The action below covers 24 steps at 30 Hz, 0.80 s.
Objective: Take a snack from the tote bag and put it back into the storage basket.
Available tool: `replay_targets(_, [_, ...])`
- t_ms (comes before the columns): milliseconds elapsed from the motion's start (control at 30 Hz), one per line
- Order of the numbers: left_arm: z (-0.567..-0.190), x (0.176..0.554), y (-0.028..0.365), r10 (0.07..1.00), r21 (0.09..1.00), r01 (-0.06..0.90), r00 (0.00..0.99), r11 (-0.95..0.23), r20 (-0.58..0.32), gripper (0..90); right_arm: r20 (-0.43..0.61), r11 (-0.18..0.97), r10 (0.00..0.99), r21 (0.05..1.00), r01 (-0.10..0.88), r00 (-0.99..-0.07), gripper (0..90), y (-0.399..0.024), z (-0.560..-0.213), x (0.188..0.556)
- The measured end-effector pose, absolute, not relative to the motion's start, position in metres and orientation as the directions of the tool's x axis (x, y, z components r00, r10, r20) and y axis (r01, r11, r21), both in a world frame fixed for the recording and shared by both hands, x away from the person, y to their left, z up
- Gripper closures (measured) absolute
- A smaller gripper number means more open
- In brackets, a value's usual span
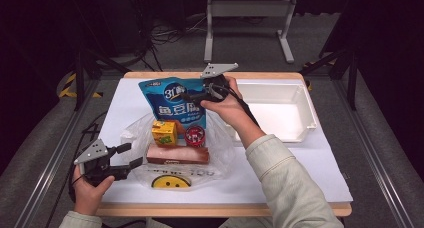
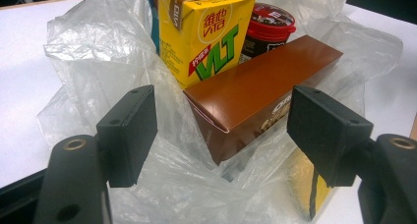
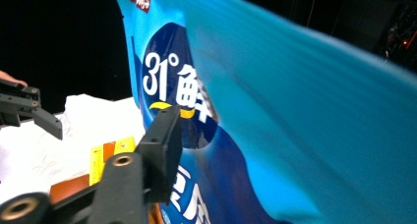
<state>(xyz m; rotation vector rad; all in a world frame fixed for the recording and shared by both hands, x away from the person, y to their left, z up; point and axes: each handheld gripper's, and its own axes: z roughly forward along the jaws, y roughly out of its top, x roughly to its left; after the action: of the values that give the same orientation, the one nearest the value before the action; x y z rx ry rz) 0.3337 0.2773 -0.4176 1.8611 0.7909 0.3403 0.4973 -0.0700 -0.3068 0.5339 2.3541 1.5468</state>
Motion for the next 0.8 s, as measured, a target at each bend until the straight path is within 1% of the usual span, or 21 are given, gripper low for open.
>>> replay_targets(133, [-0.418, 0.334, 0.2772, 0.659, 0.899, 0.364, 0.742, -0.244, -0.122, 28.1, -0.033, 0.374, 0.439, 0.915, 0.149, -0.898, 51.0, -0.0674, -0.3067, 0.4974])
replay_targets(200, [-0.4181, 0.3342, 0.2772, 0.658, 0.898, 0.366, 0.743, -0.243, -0.124, 28.1, -0.045, 0.387, 0.433, 0.911, 0.14, -0.9, 55.7, -0.0669, -0.3067, 0.4984])
replay_targets(300, [-0.4184, 0.3342, 0.2769, 0.659, 0.899, 0.368, 0.741, -0.239, -0.128, 28.2, -0.079, 0.417, 0.412, 0.902, 0.111, -0.908, 66.9, -0.0669, -0.3051, 0.4981])
replay_targets(333, [-0.4184, 0.3342, 0.2769, 0.659, 0.899, 0.368, 0.741, -0.239, -0.128, 28.2, -0.079, 0.417, 0.412, 0.902, 0.111, -0.908, 66.9, -0.0669, -0.3051, 0.4981])
replay_targets(467, [-0.4186, 0.3344, 0.2765, 0.658, 0.899, 0.367, 0.742, -0.239, -0.128, 28.2, -0.122, 0.455, 0.384, 0.888, 0.072, -0.915, 78.5, -0.066, -0.3029, 0.4969])
replay_targets(567, [-0.4185, 0.3343, 0.2766, 0.659, 0.898, 0.368, 0.742, -0.24, -0.128, 28.2, -0.14, 0.47, 0.372, 0.881, 0.057, -0.917, 83.5, -0.065, -0.302, 0.4958])
replay_targets(700, [-0.4189, 0.3345, 0.2765, 0.659, 0.898, 0.369, 0.742, -0.241, -0.128, 28.2, -0.135, 0.475, 0.366, 0.878, 0.06, -0.921, 88.5, -0.0647, -0.3018, 0.4955])
replay_targets(800, [-0.419, 0.3348, 0.2766, 0.658, 0.899, 0.364, 0.743, -0.243, -0.124, 28.2, -0.142, 0.481, 0.366, 0.875, 0.056, -0.92, 89.3, -0.0642, -0.3014, 0.495])
